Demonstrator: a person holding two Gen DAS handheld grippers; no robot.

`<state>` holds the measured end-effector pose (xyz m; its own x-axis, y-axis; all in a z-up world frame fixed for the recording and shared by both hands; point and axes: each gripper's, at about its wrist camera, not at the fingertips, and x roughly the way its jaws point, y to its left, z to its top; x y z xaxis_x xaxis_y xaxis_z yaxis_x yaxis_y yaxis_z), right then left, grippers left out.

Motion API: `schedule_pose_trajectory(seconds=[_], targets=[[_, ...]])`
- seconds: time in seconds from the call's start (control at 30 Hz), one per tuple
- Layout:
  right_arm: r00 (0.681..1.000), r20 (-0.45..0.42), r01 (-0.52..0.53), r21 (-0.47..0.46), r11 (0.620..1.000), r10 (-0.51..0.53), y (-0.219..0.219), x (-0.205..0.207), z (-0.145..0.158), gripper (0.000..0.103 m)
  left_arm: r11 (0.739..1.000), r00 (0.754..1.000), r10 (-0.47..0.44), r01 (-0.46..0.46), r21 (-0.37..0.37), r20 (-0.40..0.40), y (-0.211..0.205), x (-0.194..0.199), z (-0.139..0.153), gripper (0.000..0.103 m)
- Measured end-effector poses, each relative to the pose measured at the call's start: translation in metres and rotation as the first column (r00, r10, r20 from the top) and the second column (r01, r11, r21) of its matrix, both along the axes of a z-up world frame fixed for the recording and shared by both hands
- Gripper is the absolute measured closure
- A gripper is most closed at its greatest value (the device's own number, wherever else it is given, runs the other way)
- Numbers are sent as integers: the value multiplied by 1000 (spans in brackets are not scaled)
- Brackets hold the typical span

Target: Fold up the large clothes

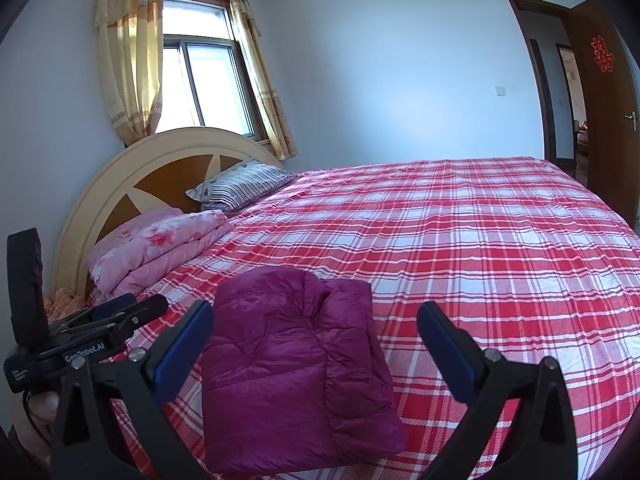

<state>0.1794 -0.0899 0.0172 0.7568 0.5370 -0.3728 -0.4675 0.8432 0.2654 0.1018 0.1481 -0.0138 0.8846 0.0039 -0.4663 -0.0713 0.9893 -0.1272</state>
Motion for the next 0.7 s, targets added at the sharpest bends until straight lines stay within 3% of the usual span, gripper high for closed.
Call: schedule_pose_trajectory(seconds=[0.2, 0.3, 0.7], targets=[[1000, 7, 2, 1, 1000, -2, 0, -1, 1, 0, 1000, 1000, 4, -4, -21, -22, 4, 3, -3, 20], [1000, 4, 3, 0, 1000, -3, 0, -1, 0, 0, 1000, 999, 25, -25, -2, -34, 4, 5, -5, 14], [1000, 7, -4, -8, 1000, 4, 3, 0, -1, 0, 999, 999, 38, -38, 9, -35, 6, 5, -5, 11]])
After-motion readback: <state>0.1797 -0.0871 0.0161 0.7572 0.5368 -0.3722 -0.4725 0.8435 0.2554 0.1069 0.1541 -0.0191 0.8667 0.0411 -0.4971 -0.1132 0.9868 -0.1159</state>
